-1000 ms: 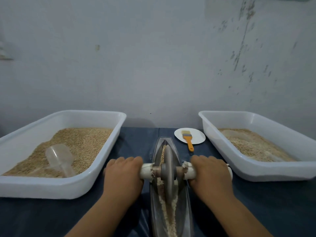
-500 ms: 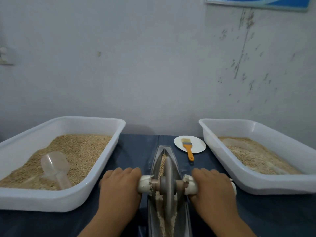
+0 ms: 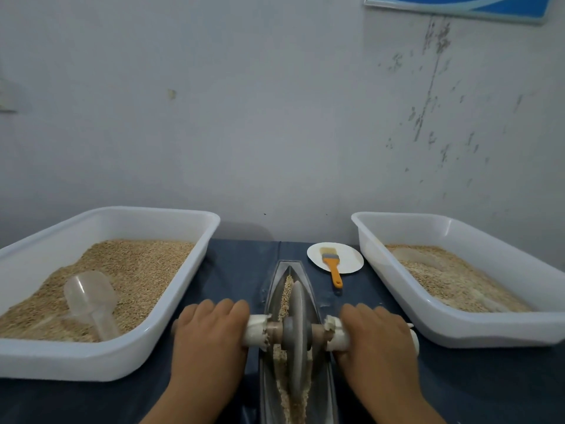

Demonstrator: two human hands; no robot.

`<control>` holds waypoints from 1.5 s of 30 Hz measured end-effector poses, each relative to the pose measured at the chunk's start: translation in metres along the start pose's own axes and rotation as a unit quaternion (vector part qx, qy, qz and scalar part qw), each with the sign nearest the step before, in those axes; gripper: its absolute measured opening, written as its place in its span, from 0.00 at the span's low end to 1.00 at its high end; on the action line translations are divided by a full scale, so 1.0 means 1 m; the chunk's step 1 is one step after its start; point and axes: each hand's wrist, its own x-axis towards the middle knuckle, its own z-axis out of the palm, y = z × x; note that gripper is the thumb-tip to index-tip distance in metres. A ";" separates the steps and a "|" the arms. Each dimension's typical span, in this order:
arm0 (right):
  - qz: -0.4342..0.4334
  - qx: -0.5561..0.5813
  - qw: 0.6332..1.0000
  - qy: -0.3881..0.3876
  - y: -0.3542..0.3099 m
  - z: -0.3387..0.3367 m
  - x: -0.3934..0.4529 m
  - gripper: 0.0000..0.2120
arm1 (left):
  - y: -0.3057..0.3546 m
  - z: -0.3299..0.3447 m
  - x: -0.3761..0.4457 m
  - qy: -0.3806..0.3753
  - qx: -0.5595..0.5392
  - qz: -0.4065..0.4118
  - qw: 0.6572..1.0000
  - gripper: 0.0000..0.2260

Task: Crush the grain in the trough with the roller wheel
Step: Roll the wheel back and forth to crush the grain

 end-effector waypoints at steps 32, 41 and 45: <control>-0.021 -0.063 0.998 0.021 0.008 0.013 0.018 0.21 | -0.004 0.012 0.004 -0.031 -0.017 -0.019 0.999 0.17; 0.033 -0.075 0.997 0.009 0.013 0.026 0.014 0.19 | 0.000 0.012 0.023 -0.027 0.008 0.008 1.000 0.16; 0.040 -0.046 0.996 -0.060 0.015 0.019 0.035 0.09 | -0.002 0.014 0.039 -0.064 0.047 -0.001 0.997 0.14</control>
